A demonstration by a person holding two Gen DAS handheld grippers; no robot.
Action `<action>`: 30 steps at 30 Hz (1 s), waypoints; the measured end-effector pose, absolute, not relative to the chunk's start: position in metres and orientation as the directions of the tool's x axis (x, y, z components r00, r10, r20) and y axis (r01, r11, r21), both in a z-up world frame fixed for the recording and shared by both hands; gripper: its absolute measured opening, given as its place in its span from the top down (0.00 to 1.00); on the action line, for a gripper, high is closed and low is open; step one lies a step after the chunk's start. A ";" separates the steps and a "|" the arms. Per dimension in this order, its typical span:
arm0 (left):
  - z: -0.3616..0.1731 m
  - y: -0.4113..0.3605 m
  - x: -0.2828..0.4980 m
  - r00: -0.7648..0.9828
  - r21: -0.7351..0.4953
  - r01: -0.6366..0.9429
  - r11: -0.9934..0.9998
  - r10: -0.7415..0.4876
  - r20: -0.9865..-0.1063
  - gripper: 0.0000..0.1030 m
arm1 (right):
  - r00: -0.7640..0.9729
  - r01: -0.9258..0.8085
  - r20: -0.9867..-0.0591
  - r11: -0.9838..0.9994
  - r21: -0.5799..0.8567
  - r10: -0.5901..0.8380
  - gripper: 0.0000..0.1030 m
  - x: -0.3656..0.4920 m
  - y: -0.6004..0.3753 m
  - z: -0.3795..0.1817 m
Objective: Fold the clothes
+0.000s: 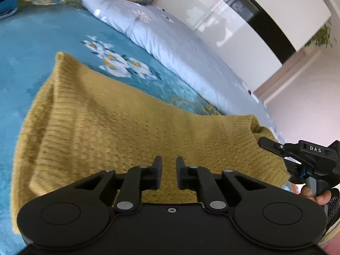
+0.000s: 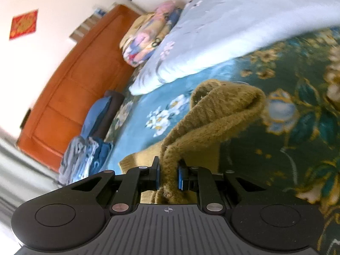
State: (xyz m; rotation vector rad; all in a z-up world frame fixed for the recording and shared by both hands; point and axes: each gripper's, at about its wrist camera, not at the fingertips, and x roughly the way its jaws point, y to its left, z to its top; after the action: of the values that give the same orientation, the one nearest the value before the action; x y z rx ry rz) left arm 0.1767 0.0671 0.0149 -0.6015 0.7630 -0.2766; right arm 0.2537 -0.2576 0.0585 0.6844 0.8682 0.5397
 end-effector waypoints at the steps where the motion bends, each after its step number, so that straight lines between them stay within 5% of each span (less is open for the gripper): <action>1: 0.016 0.072 0.173 0.704 -0.611 0.014 0.792 -0.441 -0.556 0.85 | 0.533 -0.164 -0.507 0.670 0.724 0.678 0.88 0.256 -0.248 0.063; 10: 0.007 0.111 0.153 0.729 -0.708 -0.001 0.706 -0.485 -0.484 0.71 | 0.425 -0.302 -0.554 0.689 0.659 0.716 0.88 0.272 -0.154 0.097; 19: -0.019 0.153 0.139 0.768 -0.807 -0.108 0.581 -0.467 -0.439 0.69 | 0.272 -0.306 -0.724 0.770 0.560 0.634 0.87 0.294 -0.053 0.060; 24: -0.025 0.173 0.131 0.783 -0.823 -0.145 0.550 -0.445 -0.435 0.62 | 0.210 -0.336 -0.785 0.797 0.502 0.583 0.69 0.280 -0.017 0.038; 30: -0.027 0.176 0.128 0.775 -0.838 -0.138 0.529 -0.469 -0.424 0.55 | 0.181 -0.378 -0.722 0.725 0.575 0.667 0.64 0.274 -0.019 0.056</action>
State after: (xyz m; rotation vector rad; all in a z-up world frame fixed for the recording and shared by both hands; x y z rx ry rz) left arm 0.1282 0.1764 -0.0268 -1.0129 0.6820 -0.2172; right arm 0.2741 -0.0195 0.0563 0.2922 1.1738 0.7529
